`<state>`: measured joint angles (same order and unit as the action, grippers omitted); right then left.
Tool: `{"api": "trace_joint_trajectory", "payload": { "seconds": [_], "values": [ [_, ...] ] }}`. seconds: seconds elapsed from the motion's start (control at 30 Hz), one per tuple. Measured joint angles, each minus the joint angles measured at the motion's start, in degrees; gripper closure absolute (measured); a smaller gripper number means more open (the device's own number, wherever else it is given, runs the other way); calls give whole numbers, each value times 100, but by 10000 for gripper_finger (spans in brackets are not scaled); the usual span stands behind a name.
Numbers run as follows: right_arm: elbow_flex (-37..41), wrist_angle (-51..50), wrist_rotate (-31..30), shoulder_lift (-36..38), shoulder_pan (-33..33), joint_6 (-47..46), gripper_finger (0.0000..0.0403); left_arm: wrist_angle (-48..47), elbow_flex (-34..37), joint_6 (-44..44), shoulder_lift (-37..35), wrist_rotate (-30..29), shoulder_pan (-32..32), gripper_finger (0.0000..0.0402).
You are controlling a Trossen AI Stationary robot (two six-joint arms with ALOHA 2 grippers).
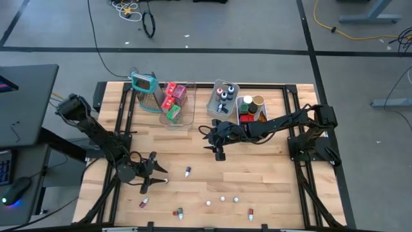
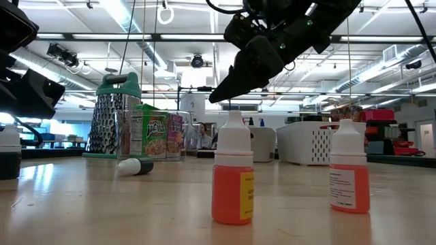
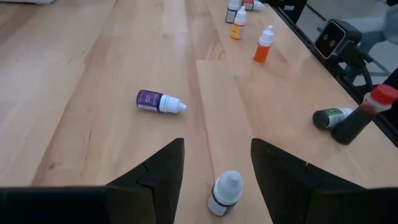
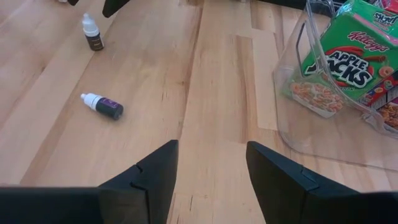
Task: Pick & Place Kitchen Items
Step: Put the small brown food coloring bottle into the gray bin
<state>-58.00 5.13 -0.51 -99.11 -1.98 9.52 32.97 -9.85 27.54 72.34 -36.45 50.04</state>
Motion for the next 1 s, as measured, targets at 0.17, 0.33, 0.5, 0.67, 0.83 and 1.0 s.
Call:
{"api": "trace_joint_trajectory", "payload": {
  "seconds": [0.17, 0.33, 0.5, 0.67, 0.83, 1.0],
  "values": [
    [0, 2, 0, 0, 0, 0, 201, -7, 0, 350, 0, 181, 0, 207],
    [0, 1, 1, 0, 0, 0, 201, -7, 0, 278, 0, 253, 2, 207],
    [0, 0, 9, 0, 0, 0, 201, -7, 0, 89, 2, 193, 2, 207],
    [0, 0, 11, 0, 0, 0, 201, 80, -2, 204, 292, 153, 2, 207],
    [0, 0, 11, 0, 0, 0, 201, 466, -127, 11, 797, 189, 0, 207],
    [0, -2, 11, 0, 1, 0, 201, 468, -379, -488, 1094, 278, 2, 207]
  ]
}}
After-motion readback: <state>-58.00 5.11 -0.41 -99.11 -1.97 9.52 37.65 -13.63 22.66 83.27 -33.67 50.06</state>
